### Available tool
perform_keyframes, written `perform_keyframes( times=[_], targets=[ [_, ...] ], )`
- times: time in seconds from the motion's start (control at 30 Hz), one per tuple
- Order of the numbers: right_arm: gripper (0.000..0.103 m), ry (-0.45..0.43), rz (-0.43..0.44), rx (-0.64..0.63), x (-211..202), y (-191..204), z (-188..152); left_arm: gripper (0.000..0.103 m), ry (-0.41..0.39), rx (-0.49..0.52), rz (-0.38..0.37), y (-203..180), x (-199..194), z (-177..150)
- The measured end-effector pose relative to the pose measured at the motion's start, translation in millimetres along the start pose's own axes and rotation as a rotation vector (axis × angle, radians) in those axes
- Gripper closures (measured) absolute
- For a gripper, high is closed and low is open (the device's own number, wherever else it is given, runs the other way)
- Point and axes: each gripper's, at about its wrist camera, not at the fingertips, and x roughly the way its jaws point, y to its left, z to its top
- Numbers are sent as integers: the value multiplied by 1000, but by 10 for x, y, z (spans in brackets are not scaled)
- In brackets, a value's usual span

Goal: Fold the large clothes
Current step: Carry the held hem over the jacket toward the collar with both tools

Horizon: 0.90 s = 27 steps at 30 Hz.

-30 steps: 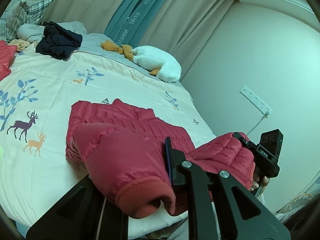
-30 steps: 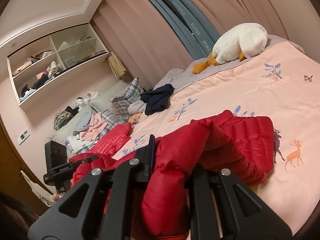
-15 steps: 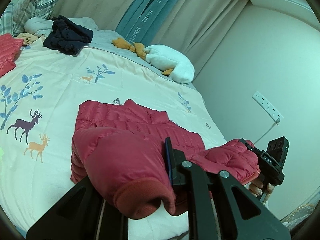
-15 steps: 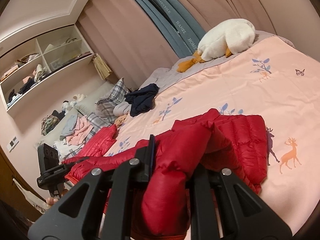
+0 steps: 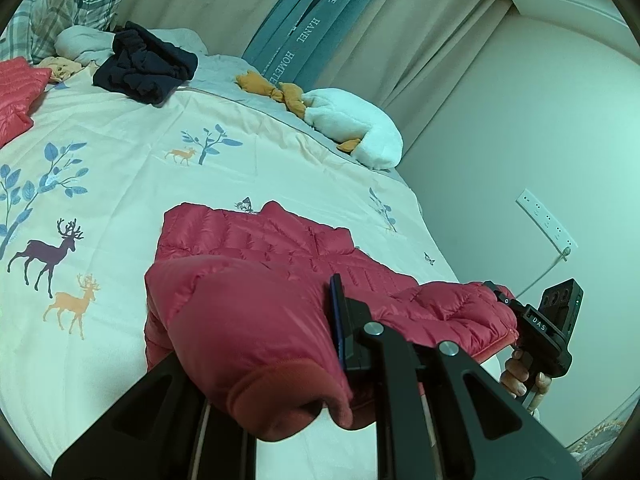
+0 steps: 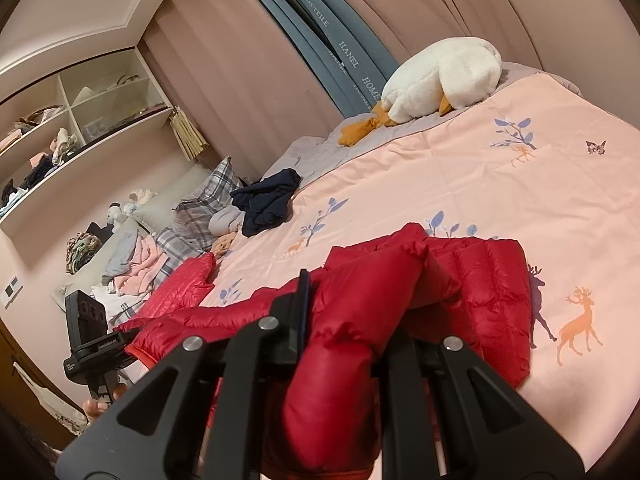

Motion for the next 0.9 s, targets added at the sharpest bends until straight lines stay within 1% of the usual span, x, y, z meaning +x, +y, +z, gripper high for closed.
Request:
perform_keyframes(
  times=[0.33, 0.7, 0.9],
  targets=[
    [89, 4, -14, 11, 129, -66, 15, 89, 17, -8, 15, 52, 145, 58],
    [89, 12, -50, -2, 310, -97, 44, 89, 34, -16, 48, 141, 323, 114],
    [89, -3, -77, -29, 428, -110, 144, 89, 46, -19, 61, 201, 445, 194]
  ],
)
